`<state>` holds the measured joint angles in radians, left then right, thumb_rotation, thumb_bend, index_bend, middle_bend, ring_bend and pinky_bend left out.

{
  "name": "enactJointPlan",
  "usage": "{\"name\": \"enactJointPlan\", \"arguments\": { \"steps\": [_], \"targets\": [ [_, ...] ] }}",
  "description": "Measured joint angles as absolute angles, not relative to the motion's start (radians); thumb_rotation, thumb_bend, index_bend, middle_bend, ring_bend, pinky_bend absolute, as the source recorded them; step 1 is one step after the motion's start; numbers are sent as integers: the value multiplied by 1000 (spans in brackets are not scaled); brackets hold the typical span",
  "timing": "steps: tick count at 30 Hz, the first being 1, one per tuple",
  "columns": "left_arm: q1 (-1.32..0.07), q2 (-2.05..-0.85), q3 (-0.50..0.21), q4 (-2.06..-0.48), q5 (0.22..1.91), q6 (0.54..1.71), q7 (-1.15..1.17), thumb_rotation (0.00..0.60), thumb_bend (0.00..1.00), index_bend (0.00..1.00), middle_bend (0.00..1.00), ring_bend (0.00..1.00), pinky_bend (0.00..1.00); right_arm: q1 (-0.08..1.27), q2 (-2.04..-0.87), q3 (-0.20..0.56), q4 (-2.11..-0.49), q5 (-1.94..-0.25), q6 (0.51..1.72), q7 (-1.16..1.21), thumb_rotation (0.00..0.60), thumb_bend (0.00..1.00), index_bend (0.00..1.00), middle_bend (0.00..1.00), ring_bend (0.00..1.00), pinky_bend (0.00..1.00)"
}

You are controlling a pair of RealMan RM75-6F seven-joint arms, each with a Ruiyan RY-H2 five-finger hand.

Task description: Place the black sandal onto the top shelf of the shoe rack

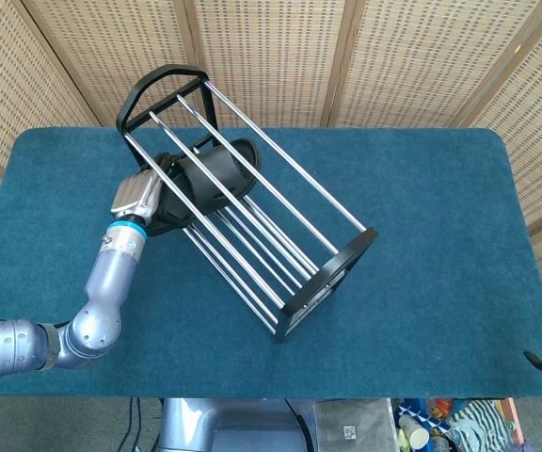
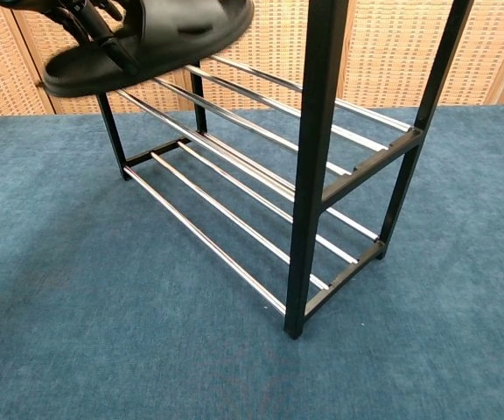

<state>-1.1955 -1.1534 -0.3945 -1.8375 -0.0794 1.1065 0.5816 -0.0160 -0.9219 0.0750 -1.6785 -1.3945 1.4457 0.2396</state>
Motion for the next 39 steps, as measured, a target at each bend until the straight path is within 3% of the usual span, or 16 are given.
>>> {"name": "enactJointPlan", "arguments": {
  "steps": [11,27,33,39],
  "targets": [
    [-1181,-1135,-397,-1864,-76,1075,591,600,313,0,0,0,0,-19,-916,74,-1677,-1401,1452,255,600,0,0,0,0,0],
    [-1015,-967,-364,-2003,165,951,458,600,313,0,0,0,0,-24,-912,67,-1690,-1420,1464,243,600,0,0,0,0,0],
    [-911,-898,-340,-2051,362,903,383,600,300,0,0,0,0,-29,-909,63,-1696,-1430,1475,243,600,0,0,0,0,0],
    [-759,-873,-288,-2060,708,921,280,600,145,0,0,0,0,-34,-906,60,-1700,-1439,1485,251,600,0,0,0,0,0]
  ]
}}
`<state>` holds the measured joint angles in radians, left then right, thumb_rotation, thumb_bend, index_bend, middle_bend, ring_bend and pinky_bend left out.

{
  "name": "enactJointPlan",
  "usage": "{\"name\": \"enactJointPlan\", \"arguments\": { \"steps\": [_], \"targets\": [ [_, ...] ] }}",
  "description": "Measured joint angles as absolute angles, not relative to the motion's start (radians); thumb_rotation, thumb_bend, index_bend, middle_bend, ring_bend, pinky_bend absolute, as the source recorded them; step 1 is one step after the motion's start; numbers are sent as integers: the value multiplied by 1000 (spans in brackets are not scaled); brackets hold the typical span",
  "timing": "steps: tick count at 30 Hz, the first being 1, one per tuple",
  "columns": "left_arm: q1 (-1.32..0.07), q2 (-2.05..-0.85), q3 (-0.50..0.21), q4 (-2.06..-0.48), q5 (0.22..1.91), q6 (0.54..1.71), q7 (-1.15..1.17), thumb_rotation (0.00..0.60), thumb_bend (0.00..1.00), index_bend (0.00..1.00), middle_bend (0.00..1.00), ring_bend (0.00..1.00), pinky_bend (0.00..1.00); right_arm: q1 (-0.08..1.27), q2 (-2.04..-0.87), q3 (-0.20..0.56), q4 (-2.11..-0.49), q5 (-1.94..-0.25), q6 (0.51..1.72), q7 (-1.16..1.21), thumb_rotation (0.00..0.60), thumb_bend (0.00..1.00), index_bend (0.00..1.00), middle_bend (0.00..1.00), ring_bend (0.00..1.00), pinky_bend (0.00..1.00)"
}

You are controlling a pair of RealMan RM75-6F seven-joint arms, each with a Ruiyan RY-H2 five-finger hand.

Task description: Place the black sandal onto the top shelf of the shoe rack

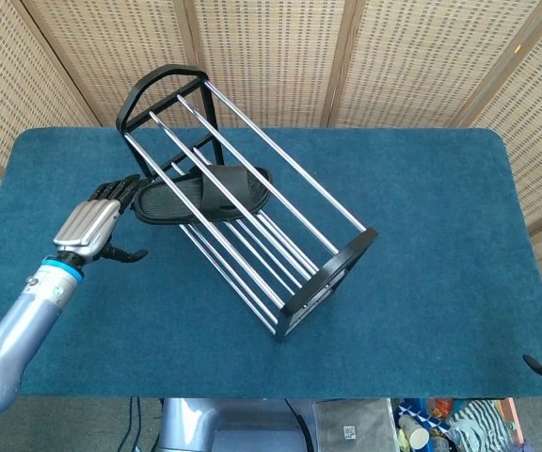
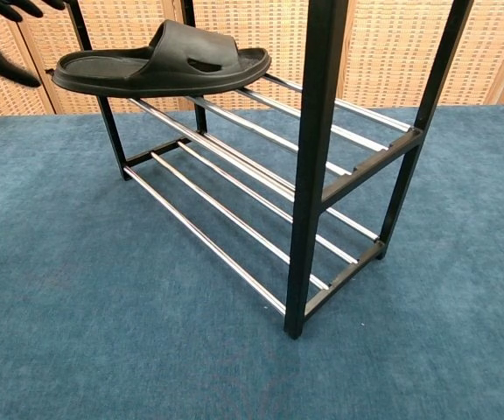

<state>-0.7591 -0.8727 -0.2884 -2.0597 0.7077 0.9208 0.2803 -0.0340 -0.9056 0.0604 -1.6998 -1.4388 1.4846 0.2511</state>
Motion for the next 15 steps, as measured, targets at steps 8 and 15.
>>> {"name": "enactJointPlan", "arguments": {
  "steps": [8,15],
  "targets": [
    [-485,-899,-152,-1927,1278,1089,27,600,128,0,0,0,0,-41,-905,54,-1708,-1459,1504,241,600,0,0,0,0,0],
    [-266,-1024,-78,-1756,1416,1415,-20,600,116,0,0,0,0,-44,-916,52,-1708,-1469,1518,212,600,0,0,0,0,0]
  ]
}}
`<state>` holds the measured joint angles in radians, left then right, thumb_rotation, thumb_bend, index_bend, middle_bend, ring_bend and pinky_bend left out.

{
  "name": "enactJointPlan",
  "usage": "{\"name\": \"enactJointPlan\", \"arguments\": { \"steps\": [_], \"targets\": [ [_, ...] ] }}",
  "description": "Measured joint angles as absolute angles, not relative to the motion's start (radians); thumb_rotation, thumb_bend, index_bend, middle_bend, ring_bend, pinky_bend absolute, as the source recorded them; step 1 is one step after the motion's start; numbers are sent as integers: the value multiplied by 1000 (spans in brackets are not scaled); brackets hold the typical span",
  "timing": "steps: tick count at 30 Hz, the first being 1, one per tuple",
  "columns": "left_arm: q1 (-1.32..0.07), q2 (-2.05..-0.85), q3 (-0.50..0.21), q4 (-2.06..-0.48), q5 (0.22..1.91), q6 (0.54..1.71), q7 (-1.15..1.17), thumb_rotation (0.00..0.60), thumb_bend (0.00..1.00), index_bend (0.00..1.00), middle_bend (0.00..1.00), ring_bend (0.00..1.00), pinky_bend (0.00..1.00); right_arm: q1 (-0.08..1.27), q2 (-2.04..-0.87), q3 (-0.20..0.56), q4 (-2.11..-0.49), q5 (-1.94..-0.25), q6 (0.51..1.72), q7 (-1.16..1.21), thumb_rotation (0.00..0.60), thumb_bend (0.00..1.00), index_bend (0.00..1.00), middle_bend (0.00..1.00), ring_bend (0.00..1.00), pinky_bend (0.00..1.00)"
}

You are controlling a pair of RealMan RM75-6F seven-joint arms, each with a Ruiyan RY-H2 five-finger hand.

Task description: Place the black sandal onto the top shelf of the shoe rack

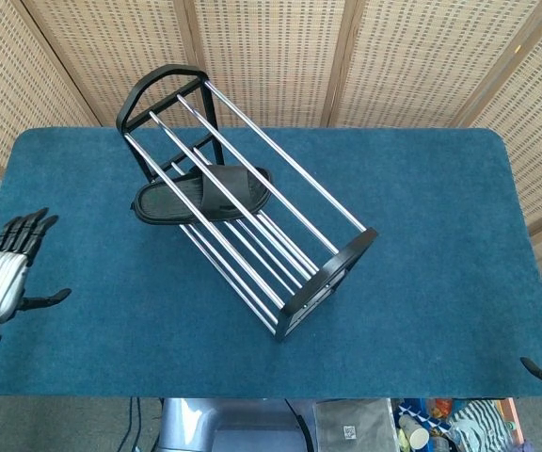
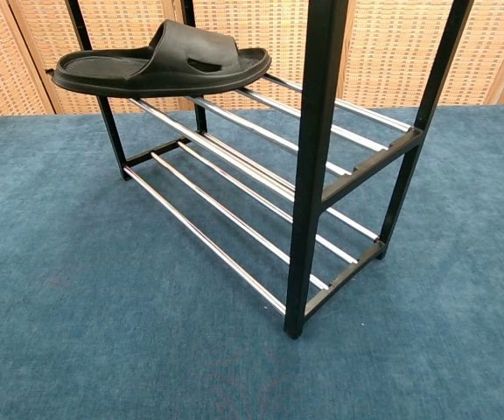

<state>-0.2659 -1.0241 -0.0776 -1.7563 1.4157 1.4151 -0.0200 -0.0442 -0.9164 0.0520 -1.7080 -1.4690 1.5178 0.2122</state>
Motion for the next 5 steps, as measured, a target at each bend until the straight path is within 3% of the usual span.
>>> {"name": "enactJointPlan", "arguments": {
  "steps": [5],
  "targets": [
    [-107,-1133,-24,-1699,1429,1594,10,600,115,0,0,0,0,-43,-929,49,-1706,-1482,1526,184,600,0,0,0,0,0]
  ]
}}
